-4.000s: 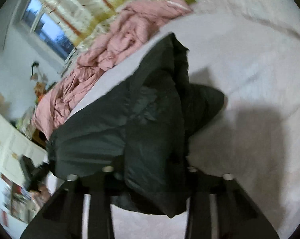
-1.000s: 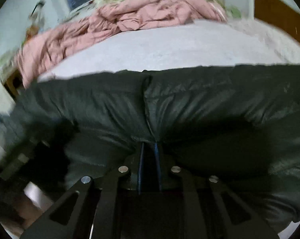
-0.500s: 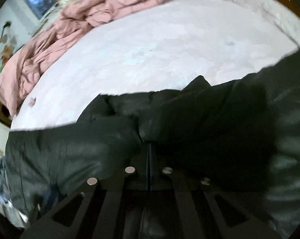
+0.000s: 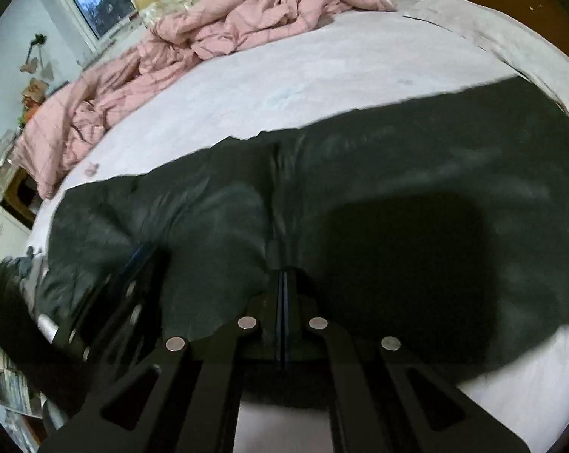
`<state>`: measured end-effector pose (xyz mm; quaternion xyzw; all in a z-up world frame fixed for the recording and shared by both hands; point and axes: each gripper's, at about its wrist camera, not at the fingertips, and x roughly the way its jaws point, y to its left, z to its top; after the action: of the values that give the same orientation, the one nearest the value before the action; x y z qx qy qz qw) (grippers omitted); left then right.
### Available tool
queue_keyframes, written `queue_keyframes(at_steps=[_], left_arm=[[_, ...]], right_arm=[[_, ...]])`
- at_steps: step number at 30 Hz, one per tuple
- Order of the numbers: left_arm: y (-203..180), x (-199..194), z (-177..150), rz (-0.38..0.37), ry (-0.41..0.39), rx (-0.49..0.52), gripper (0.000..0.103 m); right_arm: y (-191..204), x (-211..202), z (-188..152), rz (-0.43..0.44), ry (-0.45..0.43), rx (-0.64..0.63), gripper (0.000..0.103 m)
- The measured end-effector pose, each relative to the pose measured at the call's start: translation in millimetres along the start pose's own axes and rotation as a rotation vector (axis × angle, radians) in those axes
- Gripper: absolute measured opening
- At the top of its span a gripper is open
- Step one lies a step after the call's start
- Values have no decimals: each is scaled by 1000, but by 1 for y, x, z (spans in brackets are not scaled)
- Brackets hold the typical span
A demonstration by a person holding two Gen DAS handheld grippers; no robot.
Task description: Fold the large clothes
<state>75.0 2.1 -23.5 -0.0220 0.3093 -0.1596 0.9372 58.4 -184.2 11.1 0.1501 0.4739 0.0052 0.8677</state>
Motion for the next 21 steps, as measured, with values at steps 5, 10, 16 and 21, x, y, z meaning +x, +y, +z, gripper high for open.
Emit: queue_keyframes(at_steps=[5, 10, 16, 21], left_arm=[[-2, -4, 0, -13, -20, 12, 19], [-1, -7, 0, -5, -34, 11, 23], [3, -10, 0, -14, -50, -1, 24], [1, -14, 0, -9, -73, 16, 29]], right_arm=[[-6, 29, -25, -35, -24, -66, 0], [3, 20, -30, -77, -61, -116, 0], [-12, 0, -53, 31, -21, -62, 0], [-21, 10, -61, 69, -56, -34, 0]])
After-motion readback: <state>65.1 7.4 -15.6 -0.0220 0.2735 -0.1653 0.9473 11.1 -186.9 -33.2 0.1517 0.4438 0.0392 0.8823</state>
